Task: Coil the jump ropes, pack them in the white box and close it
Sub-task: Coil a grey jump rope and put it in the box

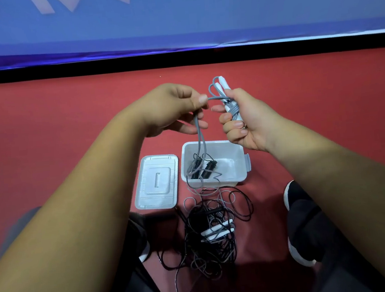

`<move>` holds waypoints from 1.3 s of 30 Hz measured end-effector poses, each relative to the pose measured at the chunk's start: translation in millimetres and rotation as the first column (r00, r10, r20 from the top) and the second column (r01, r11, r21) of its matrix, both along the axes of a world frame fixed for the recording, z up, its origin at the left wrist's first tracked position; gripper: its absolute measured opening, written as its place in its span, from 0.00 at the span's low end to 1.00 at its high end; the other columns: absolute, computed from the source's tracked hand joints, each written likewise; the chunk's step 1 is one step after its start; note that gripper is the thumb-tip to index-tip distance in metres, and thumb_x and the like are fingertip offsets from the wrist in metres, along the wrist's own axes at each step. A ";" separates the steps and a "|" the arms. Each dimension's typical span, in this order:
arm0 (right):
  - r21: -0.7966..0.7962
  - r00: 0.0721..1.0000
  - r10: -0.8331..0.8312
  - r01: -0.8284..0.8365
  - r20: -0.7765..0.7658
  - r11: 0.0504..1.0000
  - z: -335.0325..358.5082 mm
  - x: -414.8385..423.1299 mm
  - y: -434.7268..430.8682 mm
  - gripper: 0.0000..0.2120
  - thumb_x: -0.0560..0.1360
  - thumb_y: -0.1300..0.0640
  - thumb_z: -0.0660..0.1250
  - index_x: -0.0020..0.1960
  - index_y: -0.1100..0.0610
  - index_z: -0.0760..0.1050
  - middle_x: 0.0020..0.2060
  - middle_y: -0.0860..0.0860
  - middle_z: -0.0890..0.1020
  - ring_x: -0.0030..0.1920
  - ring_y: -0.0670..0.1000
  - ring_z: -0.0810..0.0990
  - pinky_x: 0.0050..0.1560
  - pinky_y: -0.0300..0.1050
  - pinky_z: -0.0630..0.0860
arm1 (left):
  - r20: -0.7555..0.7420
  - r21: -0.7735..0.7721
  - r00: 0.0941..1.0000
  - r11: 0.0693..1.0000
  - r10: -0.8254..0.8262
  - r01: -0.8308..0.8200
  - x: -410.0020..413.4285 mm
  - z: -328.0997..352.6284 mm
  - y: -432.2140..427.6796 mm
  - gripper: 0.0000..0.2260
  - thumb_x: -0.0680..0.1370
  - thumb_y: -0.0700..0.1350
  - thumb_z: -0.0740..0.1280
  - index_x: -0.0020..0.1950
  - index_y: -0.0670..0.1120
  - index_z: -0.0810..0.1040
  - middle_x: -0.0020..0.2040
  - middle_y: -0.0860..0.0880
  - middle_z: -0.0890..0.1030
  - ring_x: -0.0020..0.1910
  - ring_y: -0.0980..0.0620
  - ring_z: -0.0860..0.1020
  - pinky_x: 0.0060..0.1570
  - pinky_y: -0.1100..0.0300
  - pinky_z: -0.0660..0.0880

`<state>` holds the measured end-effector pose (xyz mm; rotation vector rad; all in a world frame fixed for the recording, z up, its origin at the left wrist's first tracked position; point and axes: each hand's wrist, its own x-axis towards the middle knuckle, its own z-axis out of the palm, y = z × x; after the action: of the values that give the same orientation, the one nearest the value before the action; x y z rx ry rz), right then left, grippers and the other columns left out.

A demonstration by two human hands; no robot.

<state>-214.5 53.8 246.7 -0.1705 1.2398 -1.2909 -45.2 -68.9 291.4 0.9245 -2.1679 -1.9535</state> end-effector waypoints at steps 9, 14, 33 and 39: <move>-0.050 0.998 0.068 -0.068 -0.013 0.996 9.3 -3.7 -0.5 0.16 0.81 0.42 0.65 0.55 0.54 0.69 0.33 0.48 0.69 0.24 0.44 0.57 0.19 0.37 0.53 | 0.254 -0.335 0.963 0.926 -0.087 0.172 1.8 -10.0 -7.1 0.06 0.75 0.42 0.79 0.50 0.45 0.87 0.41 0.45 0.87 0.41 0.51 0.84 0.55 0.49 0.84; -0.074 0.999 0.045 -0.045 0.001 0.996 9.9 -3.7 -1.1 0.16 0.82 0.45 0.63 0.62 0.54 0.68 0.32 0.48 0.69 0.24 0.43 0.57 0.19 0.36 0.53 | 0.320 -0.207 0.931 0.946 -0.174 0.248 1.8 -19.8 -2.8 0.09 0.82 0.47 0.71 0.51 0.42 0.87 0.40 0.43 0.83 0.39 0.51 0.81 0.47 0.57 0.83; -0.101 0.988 0.138 -0.130 0.071 0.986 24.4 -6.2 6.1 0.13 0.83 0.46 0.64 0.47 0.52 0.67 0.33 0.46 0.67 0.24 0.42 0.56 0.21 0.35 0.50 | 0.391 -0.399 0.920 0.906 0.029 0.141 6.6 -28.9 -13.3 0.06 0.82 0.44 0.70 0.50 0.43 0.83 0.42 0.46 0.88 0.42 0.50 0.88 0.40 0.49 0.86; -0.095 0.929 0.340 -0.329 0.147 0.939 33.2 -7.7 14.7 0.26 0.77 0.46 0.67 0.66 0.64 0.75 0.32 0.44 0.64 0.23 0.44 0.55 0.23 0.35 0.46 | 0.323 -0.501 0.940 0.862 0.112 0.070 7.3 -26.2 -18.5 0.07 0.81 0.46 0.71 0.46 0.45 0.85 0.40 0.48 0.88 0.42 0.47 0.87 0.43 0.45 0.86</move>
<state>-222.2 68.5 279.9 -0.3082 0.9783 -1.0278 -37.9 -87.3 265.2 1.2376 -2.6438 -1.1520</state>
